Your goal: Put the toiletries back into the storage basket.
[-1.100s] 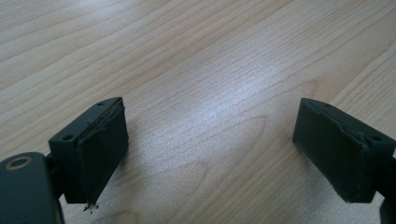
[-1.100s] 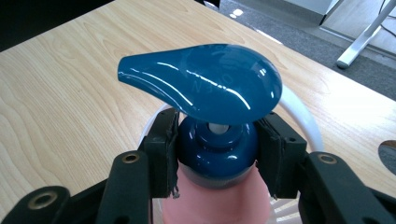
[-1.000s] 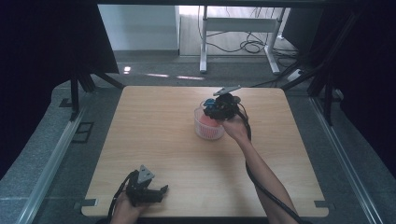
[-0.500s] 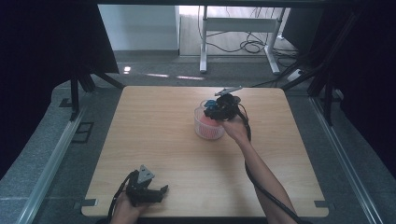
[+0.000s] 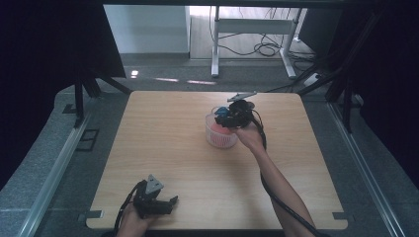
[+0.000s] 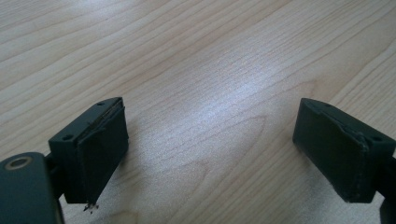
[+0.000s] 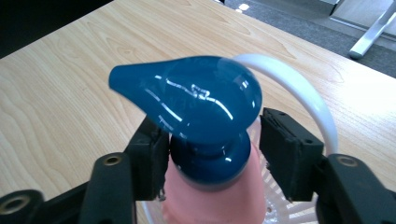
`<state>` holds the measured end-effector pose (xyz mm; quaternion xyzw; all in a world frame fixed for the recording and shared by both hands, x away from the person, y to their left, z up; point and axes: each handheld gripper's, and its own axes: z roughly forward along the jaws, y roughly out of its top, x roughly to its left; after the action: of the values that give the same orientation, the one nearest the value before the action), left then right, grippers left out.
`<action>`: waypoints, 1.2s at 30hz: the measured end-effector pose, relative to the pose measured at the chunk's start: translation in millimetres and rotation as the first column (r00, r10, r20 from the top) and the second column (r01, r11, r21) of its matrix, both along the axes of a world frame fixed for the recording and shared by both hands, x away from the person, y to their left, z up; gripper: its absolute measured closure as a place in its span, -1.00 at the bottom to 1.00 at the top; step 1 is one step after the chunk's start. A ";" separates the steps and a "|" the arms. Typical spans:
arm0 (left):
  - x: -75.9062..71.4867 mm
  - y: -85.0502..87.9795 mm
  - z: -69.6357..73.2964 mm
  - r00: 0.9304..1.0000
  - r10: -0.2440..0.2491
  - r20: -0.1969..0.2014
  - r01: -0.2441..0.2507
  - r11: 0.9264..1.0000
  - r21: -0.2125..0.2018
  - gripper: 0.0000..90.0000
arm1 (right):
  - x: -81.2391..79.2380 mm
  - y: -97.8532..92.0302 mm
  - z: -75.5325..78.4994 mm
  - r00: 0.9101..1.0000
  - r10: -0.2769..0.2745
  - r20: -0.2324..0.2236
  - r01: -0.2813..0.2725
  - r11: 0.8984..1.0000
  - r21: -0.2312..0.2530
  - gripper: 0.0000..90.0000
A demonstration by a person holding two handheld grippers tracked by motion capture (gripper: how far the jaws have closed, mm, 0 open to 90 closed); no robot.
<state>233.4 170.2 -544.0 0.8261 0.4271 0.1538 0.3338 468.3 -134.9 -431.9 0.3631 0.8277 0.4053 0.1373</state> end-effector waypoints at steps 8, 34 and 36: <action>0.2 0.0 -0.2 1.000 -0.002 0.003 0.002 1.000 -0.002 -0.78 | -2.5 -1.7 2.2 1.000 0.006 0.019 -0.006 1.000 0.002 -0.35; 0.1 0.0 -0.2 1.000 -0.001 0.003 0.001 1.000 -0.002 -0.78 | -17.9 -6.6 13.4 0.998 0.043 0.038 -0.043 0.999 0.000 -0.70; 0.1 -0.1 -0.2 1.000 -0.001 0.003 0.001 1.000 -0.002 -0.78 | -18.8 -7.0 13.5 0.998 0.047 0.037 -0.047 0.999 -0.001 -0.70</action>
<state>233.4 170.2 -544.2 0.8260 0.4261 0.1544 0.3352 449.5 -141.8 -418.4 0.3359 0.8333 0.4150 0.1432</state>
